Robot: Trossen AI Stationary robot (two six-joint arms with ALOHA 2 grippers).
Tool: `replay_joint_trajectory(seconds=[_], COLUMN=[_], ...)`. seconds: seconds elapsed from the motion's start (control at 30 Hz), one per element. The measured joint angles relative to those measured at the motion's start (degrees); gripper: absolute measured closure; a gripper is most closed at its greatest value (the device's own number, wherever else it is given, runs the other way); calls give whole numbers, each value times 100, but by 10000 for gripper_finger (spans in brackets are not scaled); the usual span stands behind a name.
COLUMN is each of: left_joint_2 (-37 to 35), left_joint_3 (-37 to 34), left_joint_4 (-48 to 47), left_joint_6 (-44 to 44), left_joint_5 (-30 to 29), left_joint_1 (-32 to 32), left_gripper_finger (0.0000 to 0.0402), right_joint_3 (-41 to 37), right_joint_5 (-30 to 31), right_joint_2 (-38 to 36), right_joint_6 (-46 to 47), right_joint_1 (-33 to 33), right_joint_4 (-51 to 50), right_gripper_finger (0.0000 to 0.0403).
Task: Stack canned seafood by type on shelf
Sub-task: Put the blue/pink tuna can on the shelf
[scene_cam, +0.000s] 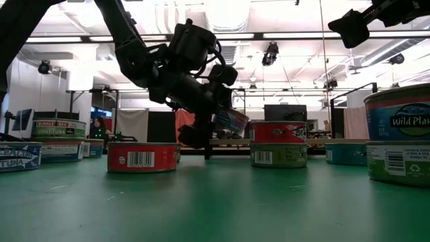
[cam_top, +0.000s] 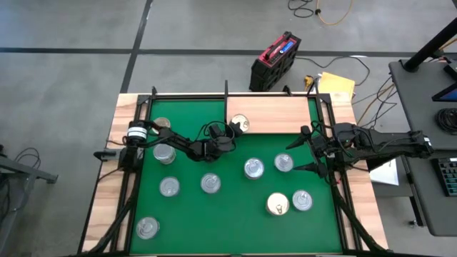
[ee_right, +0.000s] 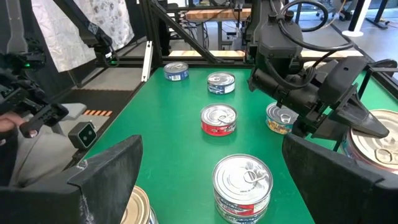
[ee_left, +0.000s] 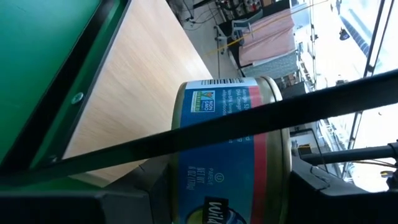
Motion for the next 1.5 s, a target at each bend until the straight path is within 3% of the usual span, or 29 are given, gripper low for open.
replay_joint_trajectory(seconds=[0.47,1.17,1.5], left_joint_2=[-4,-7,-7], left_joint_3=[0,9,9], left_joint_4=[-72,-52,-7], left_joint_6=[0,0,2], left_joint_5=[-6,-92,-92], left_joint_1=[20,24,26], left_gripper_finger=[216,132,125], right_joint_3=[0,0,0], right_joint_5=[0,0,2], right_joint_2=[0,0,2], right_joint_6=[-2,-2,-2], right_joint_1=[0,-1,0], right_joint_4=[-2,-2,-2], right_gripper_finger=[26,26,26])
